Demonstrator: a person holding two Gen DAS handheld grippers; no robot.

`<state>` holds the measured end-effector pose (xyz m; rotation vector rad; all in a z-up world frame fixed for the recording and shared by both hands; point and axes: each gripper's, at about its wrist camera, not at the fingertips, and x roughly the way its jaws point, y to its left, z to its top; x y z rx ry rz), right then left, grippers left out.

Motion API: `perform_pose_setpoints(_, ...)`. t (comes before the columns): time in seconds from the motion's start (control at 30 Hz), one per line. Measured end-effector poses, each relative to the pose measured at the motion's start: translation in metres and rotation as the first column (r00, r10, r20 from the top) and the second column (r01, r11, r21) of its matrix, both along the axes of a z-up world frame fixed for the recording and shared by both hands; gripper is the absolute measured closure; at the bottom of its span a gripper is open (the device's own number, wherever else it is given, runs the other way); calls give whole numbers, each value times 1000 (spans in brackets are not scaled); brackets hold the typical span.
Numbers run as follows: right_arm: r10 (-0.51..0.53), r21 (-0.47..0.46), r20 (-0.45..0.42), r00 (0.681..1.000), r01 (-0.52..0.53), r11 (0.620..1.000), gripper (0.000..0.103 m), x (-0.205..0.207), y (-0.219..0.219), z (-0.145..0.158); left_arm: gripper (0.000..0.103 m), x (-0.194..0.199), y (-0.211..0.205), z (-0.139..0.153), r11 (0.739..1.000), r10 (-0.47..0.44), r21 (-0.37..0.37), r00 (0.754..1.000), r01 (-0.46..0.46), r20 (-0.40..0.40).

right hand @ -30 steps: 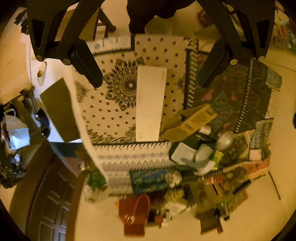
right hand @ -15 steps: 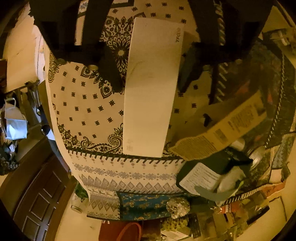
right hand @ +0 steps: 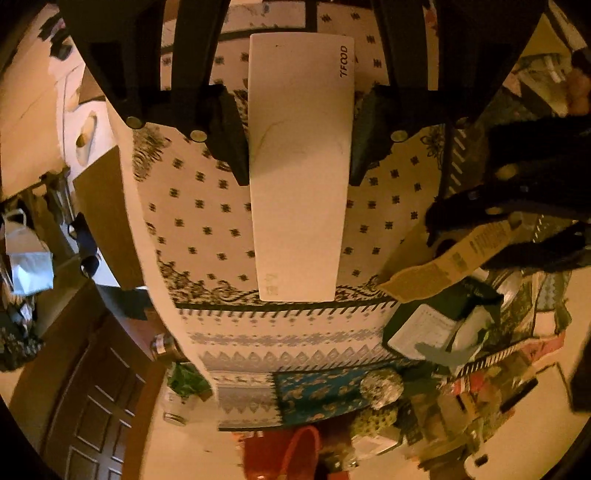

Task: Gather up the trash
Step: 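Grasp the brown cardboard tag with the left tool while the right tool holds the paper strip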

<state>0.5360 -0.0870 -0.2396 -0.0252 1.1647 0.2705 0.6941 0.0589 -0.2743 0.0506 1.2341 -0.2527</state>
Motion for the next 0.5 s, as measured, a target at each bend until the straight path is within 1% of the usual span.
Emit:
perform_pose_setpoints(0.03, -9, 10, 0, 1000, 9, 1000, 55, -2, -2, 3, 49, 2, -1, -3, 1000, -3, 3, 1000, 3, -13)
perform_pose_setpoints(0.07, -14, 19, 0, 1000, 14, 1000, 55, -4, -4, 5, 55, 3, -2, -6, 1000, -7, 10, 1000, 7, -27)
perform_pose_setpoints(0.1, -19, 27, 2, 1000, 19, 999, 55, -6, -6, 7, 64, 2, -2, -8, 1000, -10, 12, 999, 11, -36)
perform_pose_setpoints(0.13, -25, 34, 5, 1000, 25, 999, 55, -10, -8, 10, 64, 1, -3, -9, 1000, -10, 16, 999, 10, -41)
perform_pose_setpoints(0.2, -35, 41, 10, 999, 34, 999, 55, -15, -11, 15, 64, -7, -3, -5, 1000, -9, 13, 1000, 10, -19)
perform_pose_setpoints(0.3, -62, 61, 21, 998, 61, 996, 55, -24, -14, 25, 64, -20, -2, 8, 1000, -14, -26, 1000, 14, 6)
perform_pose_setpoints(0.43, -94, 73, 52, 994, 90, 993, 55, -38, -15, 42, 64, -45, 0, 38, 997, -9, -75, 997, 14, 71)
perform_pose_setpoints(0.5, -113, 79, 85, 990, 106, 991, 55, -48, -14, 56, 64, -59, 1, 55, 996, -6, -87, 994, 16, 113)
